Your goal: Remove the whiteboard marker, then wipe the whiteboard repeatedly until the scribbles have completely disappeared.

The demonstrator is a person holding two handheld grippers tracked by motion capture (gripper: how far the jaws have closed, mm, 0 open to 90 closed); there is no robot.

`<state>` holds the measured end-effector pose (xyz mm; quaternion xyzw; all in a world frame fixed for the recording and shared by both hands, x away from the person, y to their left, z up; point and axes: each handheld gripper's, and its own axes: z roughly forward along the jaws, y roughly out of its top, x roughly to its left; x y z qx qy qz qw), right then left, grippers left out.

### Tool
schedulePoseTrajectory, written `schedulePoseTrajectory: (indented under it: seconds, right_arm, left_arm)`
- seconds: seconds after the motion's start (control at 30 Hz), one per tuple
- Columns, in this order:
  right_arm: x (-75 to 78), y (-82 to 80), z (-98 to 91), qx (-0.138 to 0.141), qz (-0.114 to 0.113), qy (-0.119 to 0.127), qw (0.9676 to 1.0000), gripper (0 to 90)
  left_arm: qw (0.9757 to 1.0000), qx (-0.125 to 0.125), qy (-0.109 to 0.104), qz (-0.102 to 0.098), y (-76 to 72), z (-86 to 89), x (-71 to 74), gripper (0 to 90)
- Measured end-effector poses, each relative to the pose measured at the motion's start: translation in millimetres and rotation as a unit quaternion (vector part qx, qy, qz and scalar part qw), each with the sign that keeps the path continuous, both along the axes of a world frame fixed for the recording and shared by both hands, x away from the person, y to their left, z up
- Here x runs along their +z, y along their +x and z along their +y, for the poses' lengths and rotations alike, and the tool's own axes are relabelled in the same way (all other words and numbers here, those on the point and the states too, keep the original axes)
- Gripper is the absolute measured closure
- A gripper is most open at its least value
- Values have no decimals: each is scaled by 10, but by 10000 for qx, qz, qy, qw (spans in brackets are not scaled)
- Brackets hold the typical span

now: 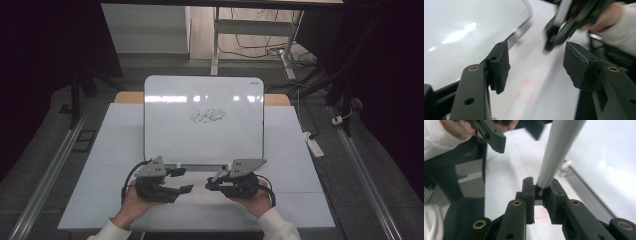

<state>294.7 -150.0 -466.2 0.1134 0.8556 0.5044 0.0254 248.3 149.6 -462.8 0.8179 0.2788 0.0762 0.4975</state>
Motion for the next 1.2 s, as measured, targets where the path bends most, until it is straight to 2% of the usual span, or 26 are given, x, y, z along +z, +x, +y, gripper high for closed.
schedulePoseTrajectory:
  seconds: [0.03, 0.1, 0.3, 0.47, 0.67, 0.77, 1.0, 1.2]
  right_arm:
    - [21, 23, -43, -127, -9, 97, 9999, 772]
    - [30, 35, -62, -186, -25, 116, 9998, 772]
    - [88, 89, -160, -583, -149, 336, 9976, 772]
    - [146, 147, -246, -1006, -279, 584, 9928, 771]
    - [192, 202, -352, -1419, -410, 906, 9849, 772]
    - [200, 223, -398, -1558, -421, 987, 9819, 772]
    - [233, 227, -453, -1778, -454, 1170, 9760, 772]
    - [286, 292, -377, -1946, -587, 1209, 9716, 772]
  left_arm:
    - [9999, 146, 32, 7, -16, 61, -23, 359]
    - [9993, 376, 44, 38, -48, 180, -64, 355]
    - [9961, 864, 174, 54, -155, 485, -195, 331]
    - [9921, 1194, 346, 144, -212, 668, -321, 302]
    - [9877, 1461, 486, 276, -272, 814, -441, 285]
    - [9856, 1574, 535, 299, -277, 855, -466, 280]
    - [9845, 1627, 561, 325, -264, 870, -483, 270]
    - [9842, 1664, 512, 334, -246, 882, -484, 264]
